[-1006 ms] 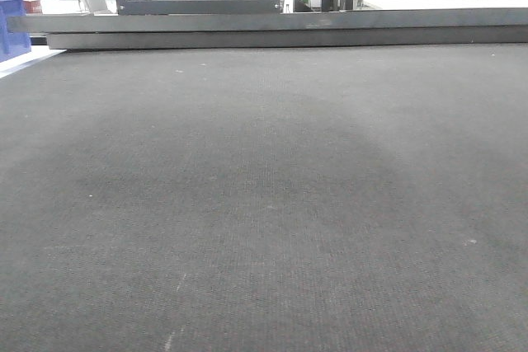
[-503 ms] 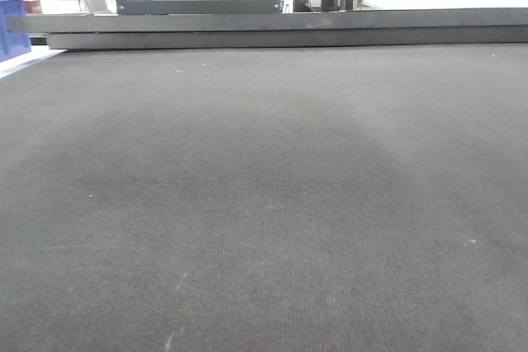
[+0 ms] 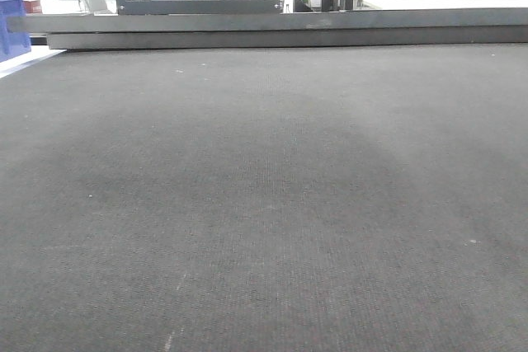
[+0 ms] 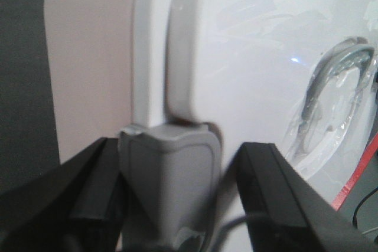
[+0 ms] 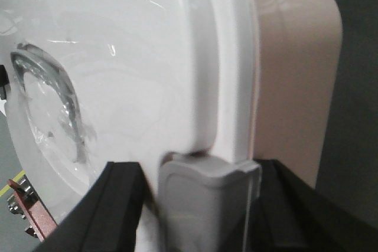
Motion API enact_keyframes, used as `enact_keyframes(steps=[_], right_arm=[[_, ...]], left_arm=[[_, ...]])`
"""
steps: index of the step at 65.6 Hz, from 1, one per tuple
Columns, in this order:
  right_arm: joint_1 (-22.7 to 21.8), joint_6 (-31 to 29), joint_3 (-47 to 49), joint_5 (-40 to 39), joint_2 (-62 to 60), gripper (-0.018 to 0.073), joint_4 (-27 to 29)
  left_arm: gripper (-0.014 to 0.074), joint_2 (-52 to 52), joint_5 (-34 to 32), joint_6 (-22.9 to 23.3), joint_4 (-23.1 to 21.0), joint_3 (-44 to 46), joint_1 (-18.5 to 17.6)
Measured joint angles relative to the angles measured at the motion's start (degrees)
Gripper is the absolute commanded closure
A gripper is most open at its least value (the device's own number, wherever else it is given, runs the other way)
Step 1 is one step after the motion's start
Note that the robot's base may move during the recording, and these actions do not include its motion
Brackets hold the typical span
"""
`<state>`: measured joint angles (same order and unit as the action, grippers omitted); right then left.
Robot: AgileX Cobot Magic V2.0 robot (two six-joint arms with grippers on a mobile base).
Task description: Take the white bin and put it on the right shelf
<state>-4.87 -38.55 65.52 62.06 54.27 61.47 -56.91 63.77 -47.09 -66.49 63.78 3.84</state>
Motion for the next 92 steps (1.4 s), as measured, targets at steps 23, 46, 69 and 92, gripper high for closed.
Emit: enact_keyframes(steps=[23,46,69,92], right_arm=[[0.00,0.00,0.00,0.00,0.00,0.0167,0.00],[0.00,0.00,0.00,0.00,0.00,0.0167,0.00],[0.00,0.00,0.00,0.00,0.00,0.0167,0.00],[0.00,0.00,0.00,0.00,0.00,0.0167,0.00]], left_arm=[[0.0367,0.00,0.10,0.00,0.00,0.00,0.00],[0.0367,0.00,0.10,0.00,0.00,0.00,0.00],[0.0367,0.00,0.10,0.00,0.00,0.00,0.00],[0.0367,0.00,0.10,0.00,0.00,0.00,0.00]])
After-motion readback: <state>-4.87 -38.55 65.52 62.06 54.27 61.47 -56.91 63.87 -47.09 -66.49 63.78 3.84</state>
